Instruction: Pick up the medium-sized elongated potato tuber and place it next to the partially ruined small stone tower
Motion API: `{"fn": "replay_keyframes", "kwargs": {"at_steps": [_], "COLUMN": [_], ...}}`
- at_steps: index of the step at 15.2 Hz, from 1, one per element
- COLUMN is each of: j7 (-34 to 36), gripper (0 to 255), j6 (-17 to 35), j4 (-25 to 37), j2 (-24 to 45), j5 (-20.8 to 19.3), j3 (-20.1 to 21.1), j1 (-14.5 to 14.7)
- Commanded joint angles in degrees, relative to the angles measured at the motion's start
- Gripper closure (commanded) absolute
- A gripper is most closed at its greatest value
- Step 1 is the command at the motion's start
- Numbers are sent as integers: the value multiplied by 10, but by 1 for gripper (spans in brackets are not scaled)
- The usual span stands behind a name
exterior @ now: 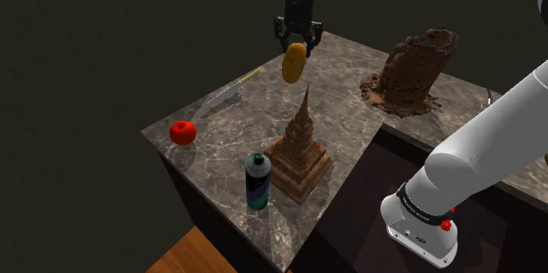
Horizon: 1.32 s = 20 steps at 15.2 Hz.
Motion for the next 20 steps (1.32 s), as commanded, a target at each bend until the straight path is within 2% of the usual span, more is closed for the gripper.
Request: {"fn": "replay_keyframes", "kwargs": {"at_steps": [1,20], "j7": [-1,1], "gripper": [255,255], "j6": [-16,-169], "j4": [15,195], "j2": [0,28], "j5": [0,-8], "j3": [0,2], "j1": [0,1]}}
